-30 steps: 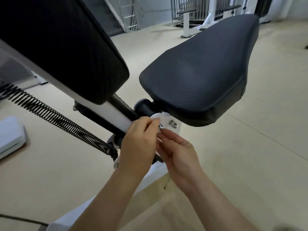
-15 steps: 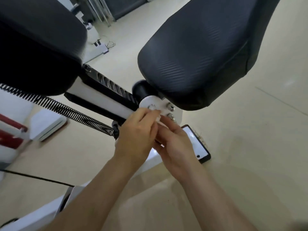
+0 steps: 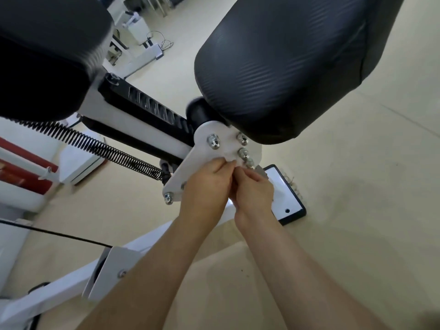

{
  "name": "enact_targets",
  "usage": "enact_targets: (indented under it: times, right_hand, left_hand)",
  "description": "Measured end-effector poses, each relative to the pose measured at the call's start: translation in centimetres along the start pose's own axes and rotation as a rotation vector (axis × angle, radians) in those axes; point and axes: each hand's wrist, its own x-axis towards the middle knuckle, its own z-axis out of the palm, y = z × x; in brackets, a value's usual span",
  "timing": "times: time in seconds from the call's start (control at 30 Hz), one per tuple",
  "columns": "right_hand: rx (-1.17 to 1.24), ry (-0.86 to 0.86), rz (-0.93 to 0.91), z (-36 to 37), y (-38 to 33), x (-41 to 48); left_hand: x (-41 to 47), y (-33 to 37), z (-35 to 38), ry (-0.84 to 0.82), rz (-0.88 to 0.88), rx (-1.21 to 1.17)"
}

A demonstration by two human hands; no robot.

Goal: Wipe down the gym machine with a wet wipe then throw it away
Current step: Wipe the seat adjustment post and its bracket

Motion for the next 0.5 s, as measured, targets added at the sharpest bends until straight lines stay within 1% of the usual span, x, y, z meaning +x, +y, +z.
enact_targets:
  times: [0.1, 0.13, 0.17, 0.23, 0.33, 0.43, 0.5]
  right_hand:
    - [0.072, 0.072, 0.139, -1.3, 1.0, 1.0]
    - [0.106, 0.071, 0.162, -1.7, 0.9, 1.2]
    - [0.136, 0.06, 0.161, -2.0, 0.7, 1.4]
    - [0.177, 0.044, 0.11, -2.4, -0.1, 1.7]
    - [0.199, 0.031, 0.071, -2.8, -0.5, 2.2]
    - [0.224, -0.072, 0.159, -2.6, -0.1, 2.0]
    - [0.209, -0.082, 0.191, -2.5, 0.0, 2.0]
  left_hand:
    - [-0.6, 0.3, 2.0, -0.198, 0.094, 0.157]
    - [-0.6, 0.4, 2.4, -0.258, 0.075, 0.157]
    - [-0.8, 0.4, 2.6, -0.285, 0.072, 0.129]
    - [-1.1, 0.1, 2.6, -0.279, 0.065, 0.029]
    - [-1.3, 0.0, 2.5, -0.202, 0.051, -0.152]
    - [-1.4, 0.5, 2.3, -0.149, -0.001, -0.236]
    - [-1.4, 0.6, 2.1, -0.128, -0.007, -0.254]
